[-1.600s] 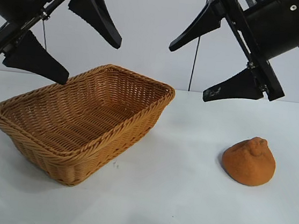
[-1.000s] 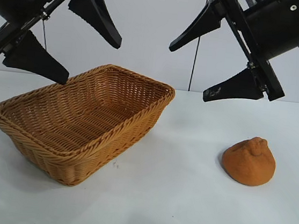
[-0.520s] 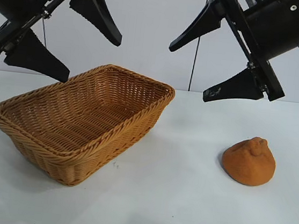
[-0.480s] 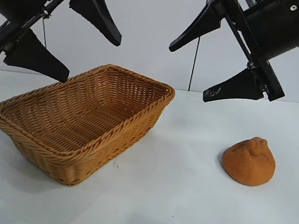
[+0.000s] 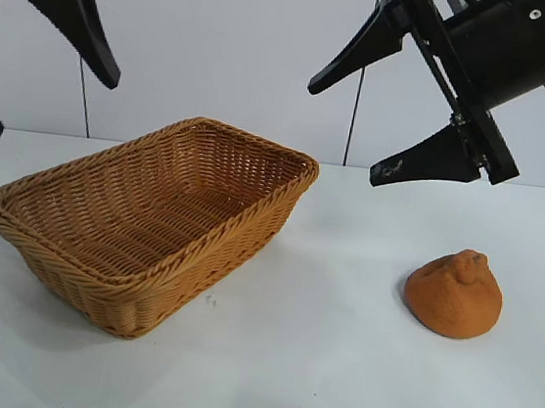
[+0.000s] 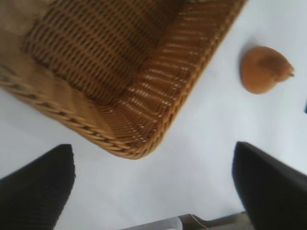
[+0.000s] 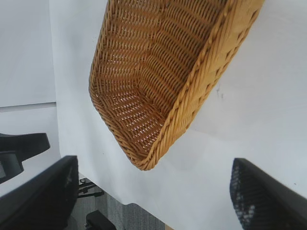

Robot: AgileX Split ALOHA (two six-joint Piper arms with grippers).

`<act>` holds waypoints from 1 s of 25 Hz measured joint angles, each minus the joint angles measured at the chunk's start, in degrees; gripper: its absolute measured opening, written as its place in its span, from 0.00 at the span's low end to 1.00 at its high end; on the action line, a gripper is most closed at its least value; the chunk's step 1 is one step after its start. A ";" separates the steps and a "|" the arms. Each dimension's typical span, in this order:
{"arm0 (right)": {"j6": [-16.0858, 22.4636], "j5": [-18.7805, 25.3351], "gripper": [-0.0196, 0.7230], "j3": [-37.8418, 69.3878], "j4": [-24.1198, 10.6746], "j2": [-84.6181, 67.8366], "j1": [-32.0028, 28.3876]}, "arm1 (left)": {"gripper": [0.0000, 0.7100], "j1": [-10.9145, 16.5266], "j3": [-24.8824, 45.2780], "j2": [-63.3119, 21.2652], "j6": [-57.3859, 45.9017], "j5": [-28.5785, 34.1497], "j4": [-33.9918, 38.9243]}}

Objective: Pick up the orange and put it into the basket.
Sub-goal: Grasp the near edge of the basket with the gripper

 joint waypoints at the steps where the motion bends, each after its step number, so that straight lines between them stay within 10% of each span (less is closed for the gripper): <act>1: 0.00 0.00 0.82 0.00 0.00 0.00 0.00 | 0.89 -1.33 0.00 0.00 -4.62 0.02 2.51; 8: 0.00 0.00 0.82 0.00 0.00 0.00 0.00 | 0.89 -9.30 1.61 0.22 -32.71 -3.15 17.84; 25: 0.00 0.45 0.82 0.00 0.00 0.00 0.00 | 0.89 -7.35 4.37 16.14 -43.34 -13.91 19.94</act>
